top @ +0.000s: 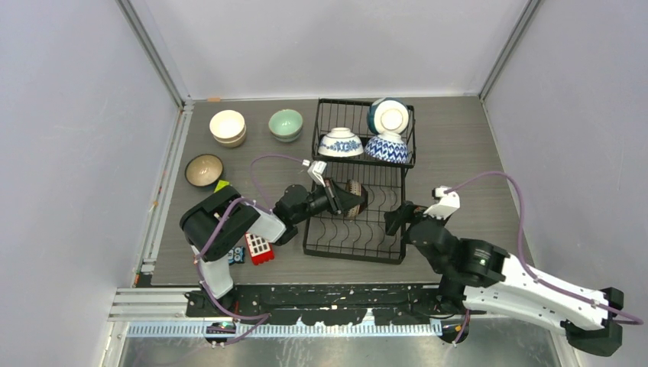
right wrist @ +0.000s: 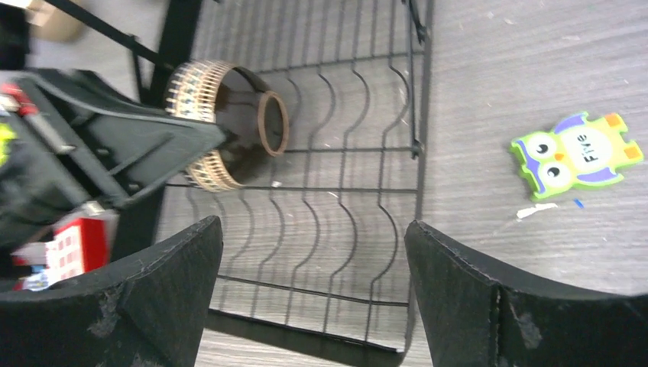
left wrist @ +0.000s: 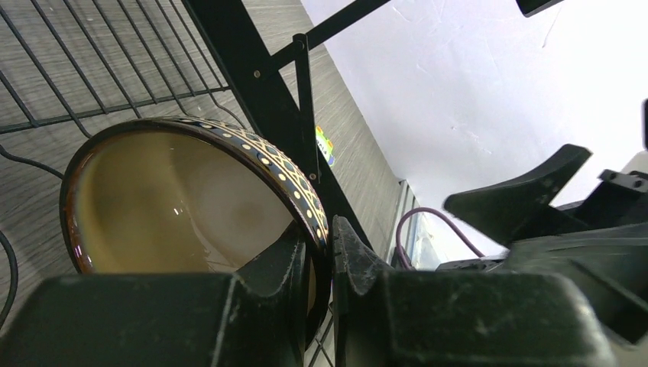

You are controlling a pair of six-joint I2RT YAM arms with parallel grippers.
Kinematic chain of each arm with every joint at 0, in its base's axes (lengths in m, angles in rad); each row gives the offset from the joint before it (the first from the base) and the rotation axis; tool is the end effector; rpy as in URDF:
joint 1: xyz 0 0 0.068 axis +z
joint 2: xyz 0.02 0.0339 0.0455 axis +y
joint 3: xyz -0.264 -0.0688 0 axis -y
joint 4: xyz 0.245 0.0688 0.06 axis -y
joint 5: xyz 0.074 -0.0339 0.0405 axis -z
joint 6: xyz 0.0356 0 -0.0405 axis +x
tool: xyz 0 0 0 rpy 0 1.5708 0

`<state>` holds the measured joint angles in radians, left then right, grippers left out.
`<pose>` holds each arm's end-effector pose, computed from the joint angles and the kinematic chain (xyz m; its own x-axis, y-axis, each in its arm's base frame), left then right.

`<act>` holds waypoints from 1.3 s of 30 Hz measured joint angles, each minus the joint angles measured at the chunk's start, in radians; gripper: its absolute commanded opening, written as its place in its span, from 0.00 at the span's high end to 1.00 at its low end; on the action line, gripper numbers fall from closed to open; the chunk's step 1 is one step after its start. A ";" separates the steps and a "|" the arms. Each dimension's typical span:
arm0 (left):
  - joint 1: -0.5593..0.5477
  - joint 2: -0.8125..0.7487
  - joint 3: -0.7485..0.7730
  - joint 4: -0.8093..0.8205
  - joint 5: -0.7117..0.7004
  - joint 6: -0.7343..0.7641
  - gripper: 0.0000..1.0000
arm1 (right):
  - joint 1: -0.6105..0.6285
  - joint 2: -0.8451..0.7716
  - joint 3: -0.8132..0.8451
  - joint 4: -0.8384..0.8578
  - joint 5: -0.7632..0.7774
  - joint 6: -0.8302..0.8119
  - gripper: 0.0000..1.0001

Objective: Unload the bowls from the dish rack
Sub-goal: Pick up the bowl from the dish rack.

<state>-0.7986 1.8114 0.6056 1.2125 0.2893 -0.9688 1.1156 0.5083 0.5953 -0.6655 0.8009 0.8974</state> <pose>0.2261 -0.2467 0.1632 -0.7273 -0.3854 -0.5679 0.5054 0.2590 -0.8231 0.0717 0.0884 0.2690 -0.4320 0.3550 -0.8290 -0.0372 0.9115 0.4097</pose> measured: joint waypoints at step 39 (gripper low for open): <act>-0.027 -0.412 -0.293 0.018 0.082 0.038 1.00 | -0.200 0.090 -0.035 0.032 -0.267 -0.019 0.04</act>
<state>-0.8253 1.3994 0.3122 1.2308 0.3717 -0.9310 0.9157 0.5987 0.5598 -0.6331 0.5335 0.8780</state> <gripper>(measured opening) 0.142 0.948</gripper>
